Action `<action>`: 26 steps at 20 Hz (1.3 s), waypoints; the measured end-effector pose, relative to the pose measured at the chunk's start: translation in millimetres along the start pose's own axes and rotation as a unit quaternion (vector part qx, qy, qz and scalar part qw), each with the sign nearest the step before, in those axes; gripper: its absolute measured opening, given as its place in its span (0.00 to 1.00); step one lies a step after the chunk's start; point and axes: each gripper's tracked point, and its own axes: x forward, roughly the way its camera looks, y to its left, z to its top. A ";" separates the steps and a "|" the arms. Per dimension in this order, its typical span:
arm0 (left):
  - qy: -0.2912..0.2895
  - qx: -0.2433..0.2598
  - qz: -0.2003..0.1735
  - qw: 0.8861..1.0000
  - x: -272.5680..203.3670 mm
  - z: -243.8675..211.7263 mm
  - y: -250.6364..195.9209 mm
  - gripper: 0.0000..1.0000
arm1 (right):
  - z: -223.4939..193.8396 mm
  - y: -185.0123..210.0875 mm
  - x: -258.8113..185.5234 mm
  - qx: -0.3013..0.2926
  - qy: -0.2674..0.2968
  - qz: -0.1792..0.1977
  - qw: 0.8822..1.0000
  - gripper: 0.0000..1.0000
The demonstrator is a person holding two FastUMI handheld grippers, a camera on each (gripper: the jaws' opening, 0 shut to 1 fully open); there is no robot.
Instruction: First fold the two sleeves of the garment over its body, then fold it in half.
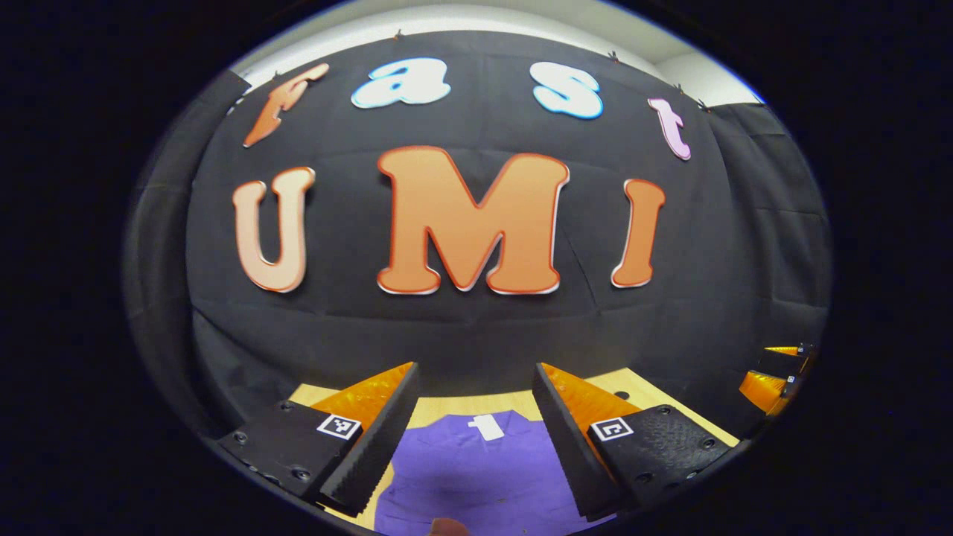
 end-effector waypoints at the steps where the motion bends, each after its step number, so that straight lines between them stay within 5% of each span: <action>1: -0.019 0.001 0.016 1.000 -15.4 5.8 12.3 0.96 | -2.7 3.6 0.4 0.002 -0.001 -0.002 1.000 0.95; 6: -0.059 0.031 0.068 0.995 -82.2 -7.0 62.6 0.92 | -62.4 19.1 -5.5 -0.001 0.073 0.007 0.997 0.95; 12: 0.034 0.058 0.110 0.992 -123.6 -97.7 105.0 0.94 | -145.9 30.7 -31.2 -0.018 0.185 0.015 0.982 0.95; 16: 0.136 0.050 0.110 0.983 -142.6 -175.3 117.3 0.95 | -200.2 45.1 -53.0 -0.005 0.271 0.037 0.962 0.96; 20: 0.265 0.032 0.089 0.960 -159.6 -263.4 115.0 0.94 | -259.4 49.0 -83.6 0.004 0.357 0.042 0.933 0.96; 22: 0.336 0.020 0.085 0.938 -178.1 -301.8 113.9 0.93 | -287.9 53.1 -97.6 0.005 0.399 0.046 0.916 0.96; 26: 0.416 0.000 0.078 0.906 -199.5 -333.5 116.0 0.94 | -323.1 52.9 -125.2 0.009 0.461 0.045 0.886 0.96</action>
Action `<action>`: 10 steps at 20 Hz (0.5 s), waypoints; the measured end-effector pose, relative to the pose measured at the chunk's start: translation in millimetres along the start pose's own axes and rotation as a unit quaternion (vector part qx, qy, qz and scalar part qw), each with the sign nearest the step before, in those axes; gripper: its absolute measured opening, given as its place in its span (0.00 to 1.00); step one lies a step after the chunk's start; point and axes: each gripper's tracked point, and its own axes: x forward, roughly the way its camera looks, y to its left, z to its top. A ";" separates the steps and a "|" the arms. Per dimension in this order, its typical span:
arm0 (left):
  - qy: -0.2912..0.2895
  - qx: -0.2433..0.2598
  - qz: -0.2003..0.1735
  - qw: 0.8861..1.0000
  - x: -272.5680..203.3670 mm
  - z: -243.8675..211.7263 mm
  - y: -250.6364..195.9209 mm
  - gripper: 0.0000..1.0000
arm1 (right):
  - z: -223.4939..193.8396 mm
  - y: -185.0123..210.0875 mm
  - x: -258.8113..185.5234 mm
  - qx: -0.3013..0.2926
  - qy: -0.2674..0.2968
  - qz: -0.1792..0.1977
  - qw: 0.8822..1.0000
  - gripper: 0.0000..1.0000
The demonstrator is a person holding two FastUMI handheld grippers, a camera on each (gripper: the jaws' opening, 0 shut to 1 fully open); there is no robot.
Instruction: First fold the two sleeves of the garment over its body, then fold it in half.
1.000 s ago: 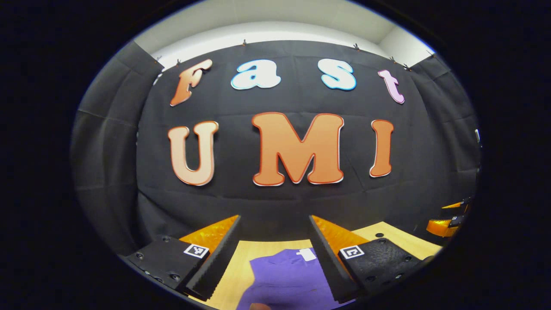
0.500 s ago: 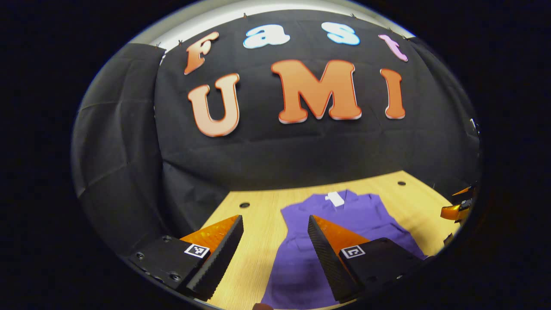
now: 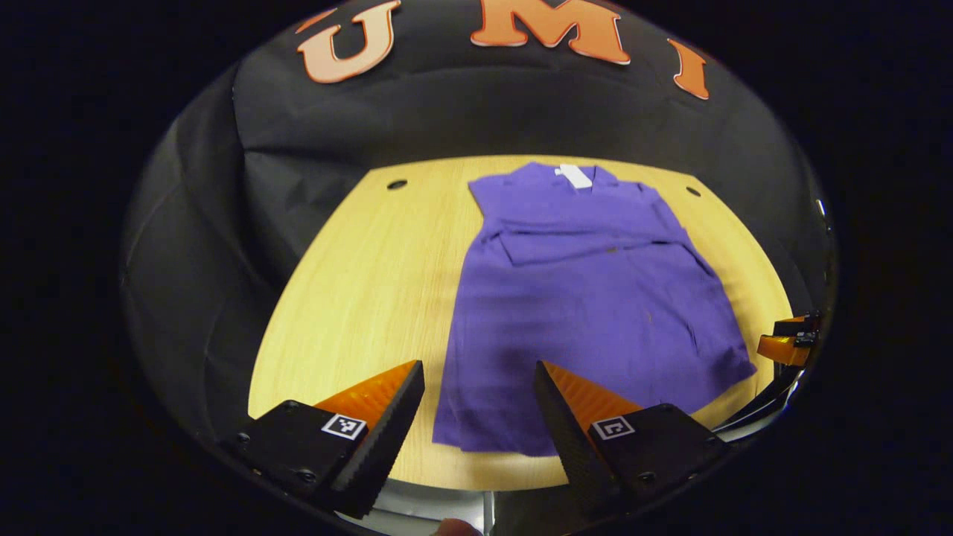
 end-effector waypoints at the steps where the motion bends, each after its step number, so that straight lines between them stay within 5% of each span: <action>1: 0.018 -0.003 -0.004 1.000 1.0 -6.8 0.7 0.94 | -5.0 0.2 2.5 0.004 0.009 0.001 1.000 0.96; 10: 0.148 -0.029 -0.028 0.988 9.2 -67.0 6.4 0.95 | -48.5 0.1 23.2 0.017 0.095 0.001 0.995 0.96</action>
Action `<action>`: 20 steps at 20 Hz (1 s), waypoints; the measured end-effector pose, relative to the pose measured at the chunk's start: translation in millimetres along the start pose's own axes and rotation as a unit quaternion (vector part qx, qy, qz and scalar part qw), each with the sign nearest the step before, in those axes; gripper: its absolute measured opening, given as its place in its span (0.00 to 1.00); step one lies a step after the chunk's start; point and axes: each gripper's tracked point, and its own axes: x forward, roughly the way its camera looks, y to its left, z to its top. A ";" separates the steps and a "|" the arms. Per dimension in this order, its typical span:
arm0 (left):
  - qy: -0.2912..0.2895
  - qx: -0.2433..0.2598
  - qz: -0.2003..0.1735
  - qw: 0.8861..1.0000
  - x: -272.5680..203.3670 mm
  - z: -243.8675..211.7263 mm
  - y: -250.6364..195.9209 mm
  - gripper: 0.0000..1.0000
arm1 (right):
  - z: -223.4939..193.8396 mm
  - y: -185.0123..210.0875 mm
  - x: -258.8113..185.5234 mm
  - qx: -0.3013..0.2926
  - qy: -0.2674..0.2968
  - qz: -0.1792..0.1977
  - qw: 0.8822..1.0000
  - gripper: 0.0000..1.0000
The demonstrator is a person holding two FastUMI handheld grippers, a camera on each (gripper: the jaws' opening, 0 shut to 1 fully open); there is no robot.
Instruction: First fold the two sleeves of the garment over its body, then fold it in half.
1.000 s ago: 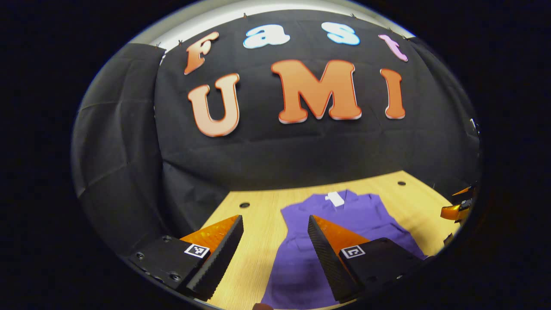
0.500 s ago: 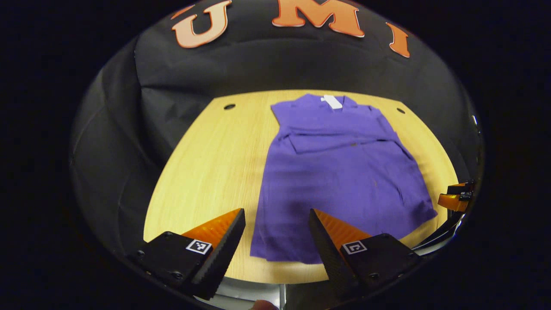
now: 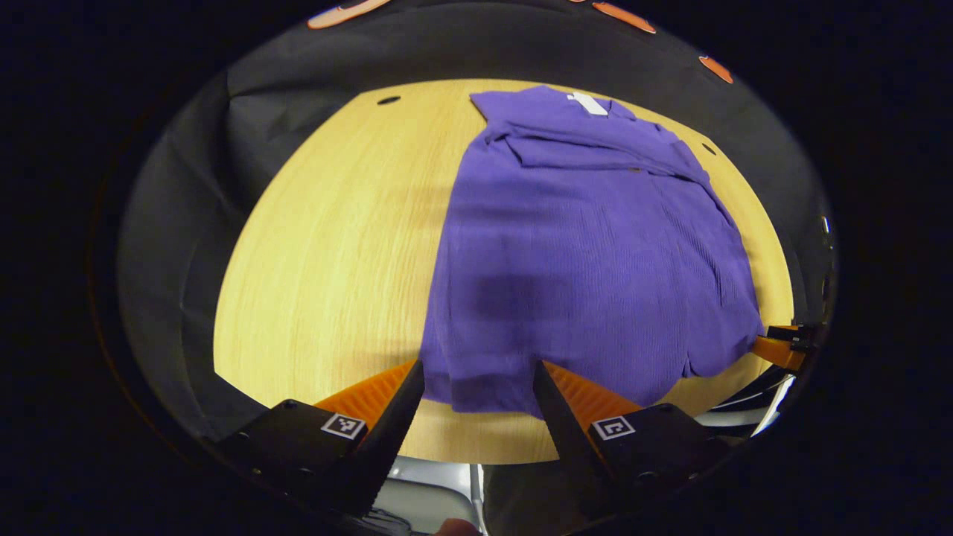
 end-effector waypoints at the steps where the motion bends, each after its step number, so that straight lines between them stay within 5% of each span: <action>1: 0.017 -0.011 -0.004 1.000 5.0 -2.6 0.9 0.95 | 0.0 0.5 1.2 -0.002 0.006 -0.002 1.000 0.97; 4: 0.065 -0.065 -0.023 0.996 11.5 -13.0 -3.2 0.97 | -3.3 2.7 6.0 -0.011 0.021 -0.003 1.000 0.96; 13: 0.098 -0.015 -0.011 0.995 14.1 -19.1 6.9 0.95 | -9.6 -2.5 11.1 -0.033 0.051 -0.024 0.998 0.88; 15: 0.100 -0.007 -0.017 0.995 14.2 -15.2 0.2 0.87 | -11.9 1.9 10.9 -0.039 0.058 -0.017 0.997 0.78; 17: 0.106 -0.012 -0.025 0.994 14.2 -10.8 -9.4 0.70 | -15.4 8.1 10.5 -0.031 0.063 -0.006 0.997 0.59; 18: 0.109 -0.009 -0.029 0.994 14.5 -8.3 -14.0 0.51 | -17.3 11.8 10.8 -0.021 0.066 0.000 0.998 0.52; 19: 0.110 -0.008 -0.035 0.993 15.2 -4.7 -18.8 0.49 | -16.4 15.0 11.8 -0.010 0.066 0.007 0.998 0.40; 20: 0.114 -0.009 -0.042 0.993 15.8 -2.2 -24.7 0.37 | -16.3 17.3 12.9 0.005 0.068 0.014 0.998 0.35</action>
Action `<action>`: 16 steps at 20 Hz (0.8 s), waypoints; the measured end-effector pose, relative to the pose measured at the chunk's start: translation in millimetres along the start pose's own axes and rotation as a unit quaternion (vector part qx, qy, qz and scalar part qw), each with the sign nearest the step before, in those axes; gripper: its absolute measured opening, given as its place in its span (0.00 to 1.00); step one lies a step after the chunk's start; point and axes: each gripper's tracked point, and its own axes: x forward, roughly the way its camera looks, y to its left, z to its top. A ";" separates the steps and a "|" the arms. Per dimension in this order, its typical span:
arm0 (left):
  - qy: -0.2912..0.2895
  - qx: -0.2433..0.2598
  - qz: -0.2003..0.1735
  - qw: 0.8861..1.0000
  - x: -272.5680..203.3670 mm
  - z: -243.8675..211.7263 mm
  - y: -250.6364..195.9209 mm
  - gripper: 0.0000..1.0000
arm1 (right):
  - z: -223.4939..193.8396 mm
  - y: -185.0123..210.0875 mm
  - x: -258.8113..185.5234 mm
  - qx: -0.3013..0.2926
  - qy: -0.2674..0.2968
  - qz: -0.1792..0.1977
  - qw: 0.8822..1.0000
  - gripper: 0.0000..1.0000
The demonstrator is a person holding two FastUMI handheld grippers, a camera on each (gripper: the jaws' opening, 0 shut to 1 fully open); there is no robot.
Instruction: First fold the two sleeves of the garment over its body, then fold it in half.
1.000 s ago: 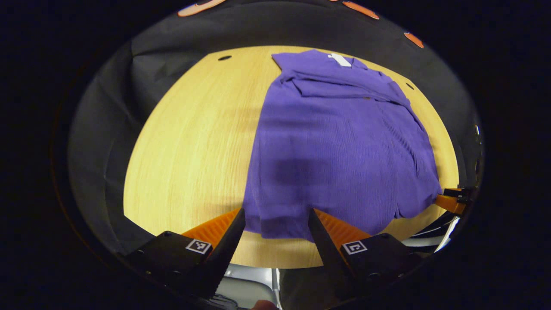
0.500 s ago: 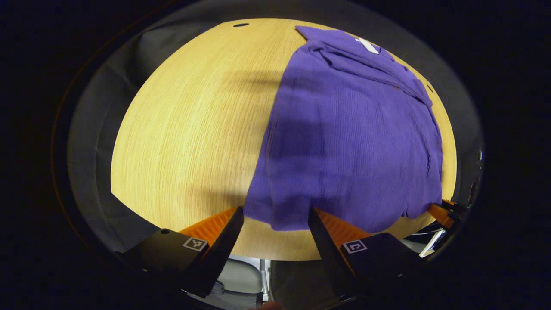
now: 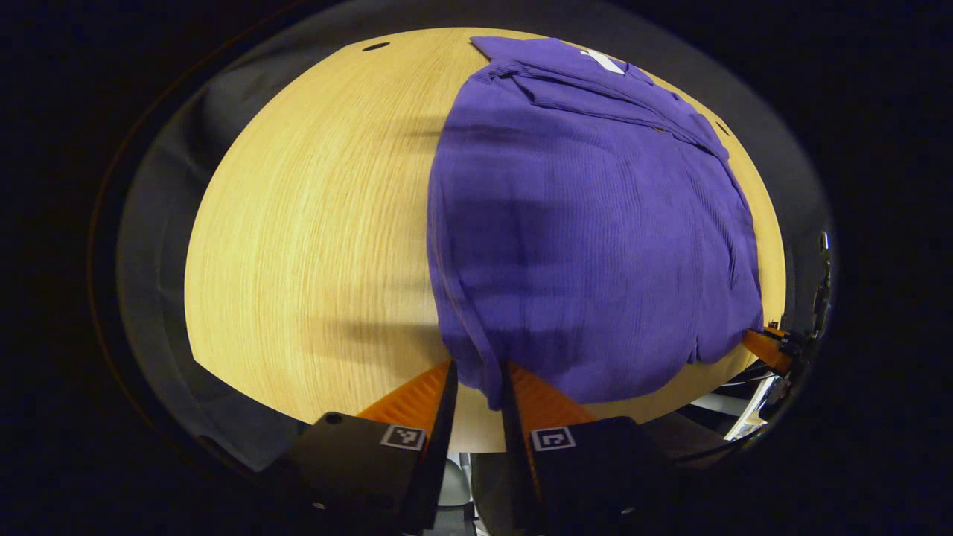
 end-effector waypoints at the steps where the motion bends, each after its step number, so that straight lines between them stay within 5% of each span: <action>1: 0.001 0.000 -0.004 1.000 -0.2 3.8 -4.6 0.32 | 0.1 2.1 -0.3 0.013 0.002 0.007 1.000 0.23; 2: 0.005 0.004 -0.008 1.000 -0.3 7.1 -8.6 0.22 | 4.2 3.9 -1.8 0.027 0.001 0.012 1.000 0.18; 5: -0.001 0.008 -0.022 1.000 -6.2 25.2 -22.7 0.15 | 12.5 10.1 -6.9 0.047 -0.005 0.029 0.998 0.07; 6: -0.002 0.010 -0.029 1.000 -1.4 6.3 -5.3 0.13 | 15.8 11.7 -9.6 0.046 -0.009 0.034 0.998 0.06; 16: -0.055 0.019 -0.068 0.996 -57.5 78.6 -24.5 0.08 | 77.0 38.4 -59.2 0.035 -0.077 0.082 0.993 0.07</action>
